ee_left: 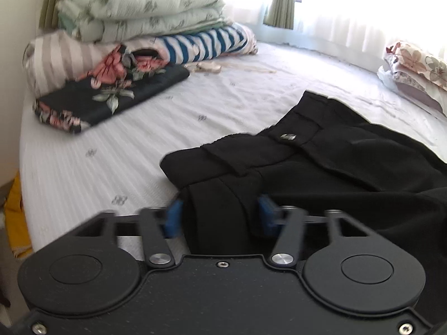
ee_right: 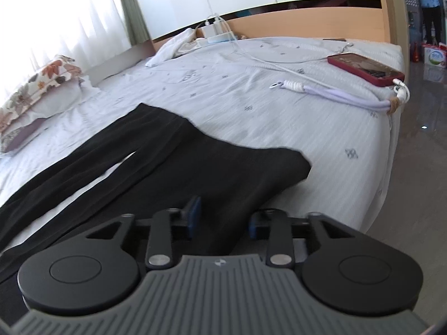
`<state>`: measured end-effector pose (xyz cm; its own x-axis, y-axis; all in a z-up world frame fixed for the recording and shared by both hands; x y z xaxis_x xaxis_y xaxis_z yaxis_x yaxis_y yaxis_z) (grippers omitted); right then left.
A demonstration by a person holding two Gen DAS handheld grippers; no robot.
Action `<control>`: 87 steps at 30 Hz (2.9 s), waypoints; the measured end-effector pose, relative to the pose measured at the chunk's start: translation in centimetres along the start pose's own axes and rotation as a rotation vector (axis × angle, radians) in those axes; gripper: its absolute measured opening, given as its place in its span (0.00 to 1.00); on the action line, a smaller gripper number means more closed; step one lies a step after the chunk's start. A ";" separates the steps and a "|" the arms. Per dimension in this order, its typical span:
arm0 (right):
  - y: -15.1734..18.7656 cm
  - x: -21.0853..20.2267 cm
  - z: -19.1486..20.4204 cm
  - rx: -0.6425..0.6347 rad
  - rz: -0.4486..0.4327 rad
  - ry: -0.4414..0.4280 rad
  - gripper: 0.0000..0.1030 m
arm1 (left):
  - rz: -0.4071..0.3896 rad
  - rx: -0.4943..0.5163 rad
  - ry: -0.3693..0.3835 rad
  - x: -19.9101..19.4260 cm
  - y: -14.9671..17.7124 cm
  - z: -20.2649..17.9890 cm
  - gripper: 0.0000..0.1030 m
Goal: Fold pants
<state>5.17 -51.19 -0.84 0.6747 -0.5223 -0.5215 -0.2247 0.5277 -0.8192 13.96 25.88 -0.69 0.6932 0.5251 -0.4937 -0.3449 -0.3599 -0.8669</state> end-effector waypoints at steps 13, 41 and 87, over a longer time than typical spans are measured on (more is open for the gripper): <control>-3.4 -4.2 0.0 -0.182 -0.120 0.075 0.04 | -0.221 0.012 0.034 -8.7 -4.8 0.3 0.13; -1.6 -4.2 -2.5 -0.187 -0.017 0.124 0.61 | -0.042 0.003 -0.118 -7.2 -0.4 4.9 0.76; -8.5 20.9 28.0 -0.021 0.304 -0.011 1.00 | 0.212 -0.063 -0.035 20.9 -10.7 -12.9 1.00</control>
<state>40.87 -47.87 1.85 0.5814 -0.3353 -0.7413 -0.4317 0.6451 -0.6304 40.26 30.76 -0.81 0.5869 0.4586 -0.6672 -0.4395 -0.5116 -0.7383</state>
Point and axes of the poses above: each gripper's, at about its wrist camera, not at the fingertips, and x roughly the way its jaws point, z to its left, y to its underside, the point moved 3 cm from there along x, roughly the way its jaws point, and after that the axes turned 6 degrees about -z, right-handed, at the moved point
